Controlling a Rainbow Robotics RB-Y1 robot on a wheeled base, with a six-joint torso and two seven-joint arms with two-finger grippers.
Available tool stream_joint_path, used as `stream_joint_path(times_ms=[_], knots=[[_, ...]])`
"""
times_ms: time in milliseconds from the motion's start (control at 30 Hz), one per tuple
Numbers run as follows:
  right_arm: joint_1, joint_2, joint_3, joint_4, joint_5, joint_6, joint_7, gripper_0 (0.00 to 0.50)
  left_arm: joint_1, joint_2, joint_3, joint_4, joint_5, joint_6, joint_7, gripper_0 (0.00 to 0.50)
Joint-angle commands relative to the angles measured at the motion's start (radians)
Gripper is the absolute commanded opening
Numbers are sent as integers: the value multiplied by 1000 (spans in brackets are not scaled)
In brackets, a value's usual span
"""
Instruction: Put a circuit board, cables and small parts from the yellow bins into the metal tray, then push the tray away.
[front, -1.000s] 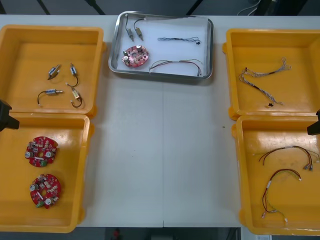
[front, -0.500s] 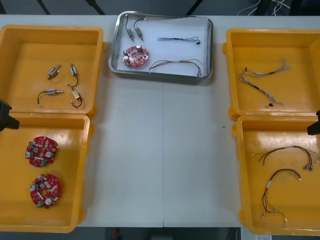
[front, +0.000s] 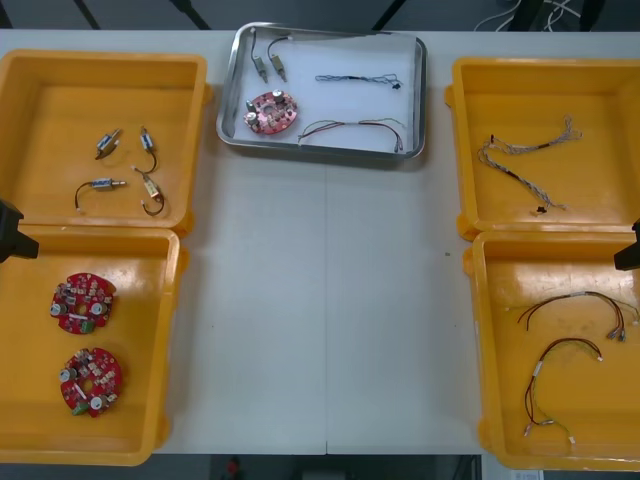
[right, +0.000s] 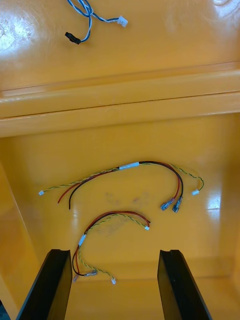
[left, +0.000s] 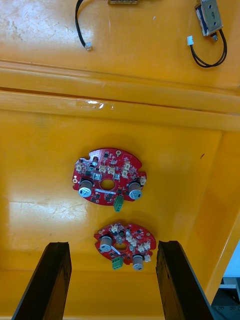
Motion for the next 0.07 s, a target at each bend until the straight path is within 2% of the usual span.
stream_joint_path(times_ms=[33,67], knots=[[7,6,-25,-22,7,-5,-28,500,0,48,35,-3,5,-7,77,500],[7,6,-25,-22,7,-5,-28,500,0,48,35,-3,5,-7,77,500]])
